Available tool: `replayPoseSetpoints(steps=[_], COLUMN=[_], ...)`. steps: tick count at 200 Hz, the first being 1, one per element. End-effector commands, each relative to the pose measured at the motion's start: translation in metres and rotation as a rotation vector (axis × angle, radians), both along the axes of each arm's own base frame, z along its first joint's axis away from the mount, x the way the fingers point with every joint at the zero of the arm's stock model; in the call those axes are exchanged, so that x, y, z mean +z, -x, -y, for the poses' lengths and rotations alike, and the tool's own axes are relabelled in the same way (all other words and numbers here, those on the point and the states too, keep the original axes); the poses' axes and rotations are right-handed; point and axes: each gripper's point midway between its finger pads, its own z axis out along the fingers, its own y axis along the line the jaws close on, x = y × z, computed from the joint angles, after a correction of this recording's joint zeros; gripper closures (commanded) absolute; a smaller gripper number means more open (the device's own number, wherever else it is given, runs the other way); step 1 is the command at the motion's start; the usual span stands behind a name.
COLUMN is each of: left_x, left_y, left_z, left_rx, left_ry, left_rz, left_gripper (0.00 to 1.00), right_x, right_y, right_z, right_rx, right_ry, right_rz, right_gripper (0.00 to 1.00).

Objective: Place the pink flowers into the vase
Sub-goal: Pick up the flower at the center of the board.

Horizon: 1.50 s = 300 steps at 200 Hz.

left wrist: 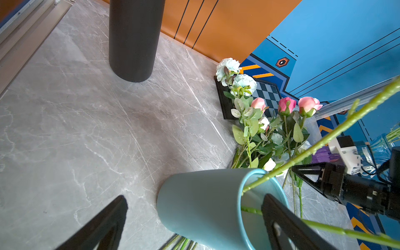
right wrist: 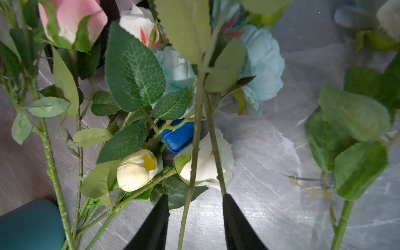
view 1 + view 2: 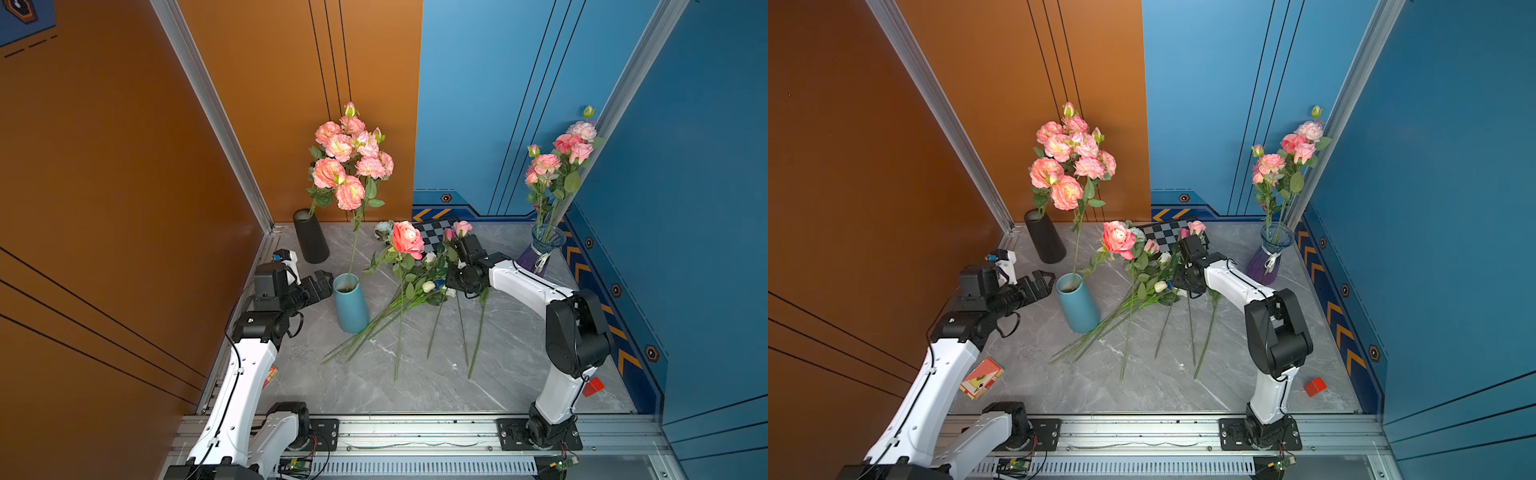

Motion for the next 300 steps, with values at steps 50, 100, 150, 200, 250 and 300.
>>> replayPoseSetpoints(steps=[50, 100, 150, 200, 250, 300], left_x=[0.003, 0.003, 0.003, 0.003, 0.005, 0.008], left_y=[0.002, 0.002, 0.003, 0.001, -0.001, -0.001], left_z=[0.005, 0.005, 0.006, 0.006, 0.007, 0.007], left_rx=[-0.022, -0.024, -0.027, -0.030, -0.032, -0.030], left_ry=[0.005, 0.004, 0.002, -0.001, 0.000, 0.001], left_rz=[0.019, 0.018, 0.020, 0.017, 0.017, 0.026], left_gripper=[0.01, 0.02, 0.01, 0.01, 0.01, 0.01], right_x=[-0.008, -0.015, -0.021, -0.004, 0.036, 0.115], right_y=[0.000, -0.003, -0.012, -0.014, -0.011, -0.020], right_z=[-0.004, -0.005, -0.004, -0.003, 0.007, 0.008], right_rx=[-0.029, -0.030, -0.043, -0.040, -0.027, -0.003], right_ry=[-0.006, 0.002, 0.018, 0.013, 0.027, -0.053], right_rz=[-0.020, -0.029, -0.025, 0.011, 0.084, 0.246], right_gripper=[0.64, 0.66, 0.76, 0.94, 0.99, 0.99])
